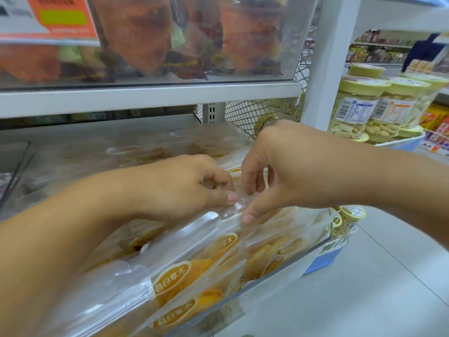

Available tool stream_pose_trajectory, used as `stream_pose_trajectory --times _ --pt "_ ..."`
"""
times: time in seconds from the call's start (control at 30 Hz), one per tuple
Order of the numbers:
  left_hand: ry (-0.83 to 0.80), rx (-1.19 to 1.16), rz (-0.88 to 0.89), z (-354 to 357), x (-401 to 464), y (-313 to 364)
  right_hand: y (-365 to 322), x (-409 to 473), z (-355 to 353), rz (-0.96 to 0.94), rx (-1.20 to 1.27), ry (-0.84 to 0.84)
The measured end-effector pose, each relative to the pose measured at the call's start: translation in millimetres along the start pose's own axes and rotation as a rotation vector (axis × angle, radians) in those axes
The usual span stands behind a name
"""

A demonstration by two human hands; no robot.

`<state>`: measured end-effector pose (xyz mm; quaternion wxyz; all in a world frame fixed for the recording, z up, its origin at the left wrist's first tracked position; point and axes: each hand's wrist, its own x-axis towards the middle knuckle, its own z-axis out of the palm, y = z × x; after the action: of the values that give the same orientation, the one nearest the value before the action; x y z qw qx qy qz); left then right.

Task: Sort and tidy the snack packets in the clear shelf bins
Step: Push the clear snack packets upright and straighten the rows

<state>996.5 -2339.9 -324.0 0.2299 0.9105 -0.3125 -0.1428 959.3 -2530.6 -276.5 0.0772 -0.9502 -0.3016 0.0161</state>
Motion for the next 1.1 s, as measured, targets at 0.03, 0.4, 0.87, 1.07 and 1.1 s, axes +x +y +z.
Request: stream_pose_trajectory --times 0.03,0.4,0.87,1.07,1.1 --pt "-0.005 -0.014 0.021 -0.3 -1.5 -1.8 -4.4 0.5 0.8 -0.025 -0.035 0.005" --pt "-0.072 0.023 0.059 -7.4 -7.7 -2.0 11.8 3.4 -11.9 -0.005 0.207 -0.225" --pt "-0.03 0.097 -0.089 -1.4 -5.6 14.7 34.4 -6.8 -5.5 -0.142 -0.342 -0.163" --pt "-0.099 0.063 -0.08 -6.6 -6.5 14.3 23.4 2.7 -8.5 0.017 -0.312 -0.4" --pt "-0.098 0.054 -0.078 -7.2 -6.7 13.3 25.1 3.8 -14.8 -0.004 -0.199 -0.389"
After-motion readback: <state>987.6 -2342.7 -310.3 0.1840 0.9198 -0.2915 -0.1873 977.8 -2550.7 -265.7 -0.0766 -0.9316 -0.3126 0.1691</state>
